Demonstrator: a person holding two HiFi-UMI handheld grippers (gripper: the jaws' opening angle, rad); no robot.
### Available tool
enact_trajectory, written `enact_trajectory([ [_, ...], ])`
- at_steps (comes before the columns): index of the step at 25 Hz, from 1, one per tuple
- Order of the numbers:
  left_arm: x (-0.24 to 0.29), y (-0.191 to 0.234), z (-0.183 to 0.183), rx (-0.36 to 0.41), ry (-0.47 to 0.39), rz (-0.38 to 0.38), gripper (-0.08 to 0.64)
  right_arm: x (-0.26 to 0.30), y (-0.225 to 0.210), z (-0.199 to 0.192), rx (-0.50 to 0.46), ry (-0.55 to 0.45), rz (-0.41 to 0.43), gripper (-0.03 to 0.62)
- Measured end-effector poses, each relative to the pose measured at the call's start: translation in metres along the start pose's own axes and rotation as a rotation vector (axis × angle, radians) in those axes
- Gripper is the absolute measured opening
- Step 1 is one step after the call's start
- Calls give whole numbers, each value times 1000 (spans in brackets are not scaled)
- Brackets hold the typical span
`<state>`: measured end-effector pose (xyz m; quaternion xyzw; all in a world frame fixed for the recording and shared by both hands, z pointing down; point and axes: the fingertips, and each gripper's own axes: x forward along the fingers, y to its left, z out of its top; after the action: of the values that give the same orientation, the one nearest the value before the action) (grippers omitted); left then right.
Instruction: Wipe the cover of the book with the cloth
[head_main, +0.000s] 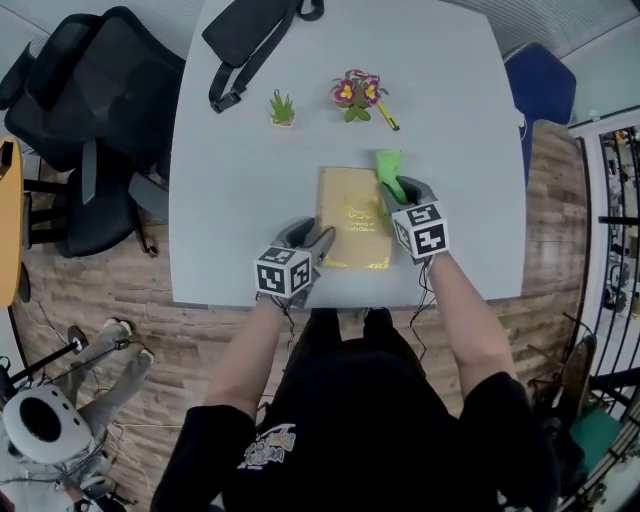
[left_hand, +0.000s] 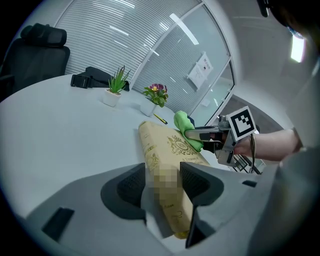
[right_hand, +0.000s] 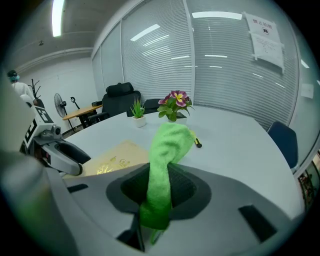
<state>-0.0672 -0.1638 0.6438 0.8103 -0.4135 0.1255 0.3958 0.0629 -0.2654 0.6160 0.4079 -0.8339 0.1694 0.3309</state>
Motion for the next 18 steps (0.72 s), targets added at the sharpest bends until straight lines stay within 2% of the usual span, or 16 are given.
enact_trajectory([
  [6,-1,-1,1,8,-10,7,219,-10,14,-8,-32,-5,20,98],
  [18,0,1,1,15,-15,13,219,-32,46,-33,-29,-14,61,98],
])
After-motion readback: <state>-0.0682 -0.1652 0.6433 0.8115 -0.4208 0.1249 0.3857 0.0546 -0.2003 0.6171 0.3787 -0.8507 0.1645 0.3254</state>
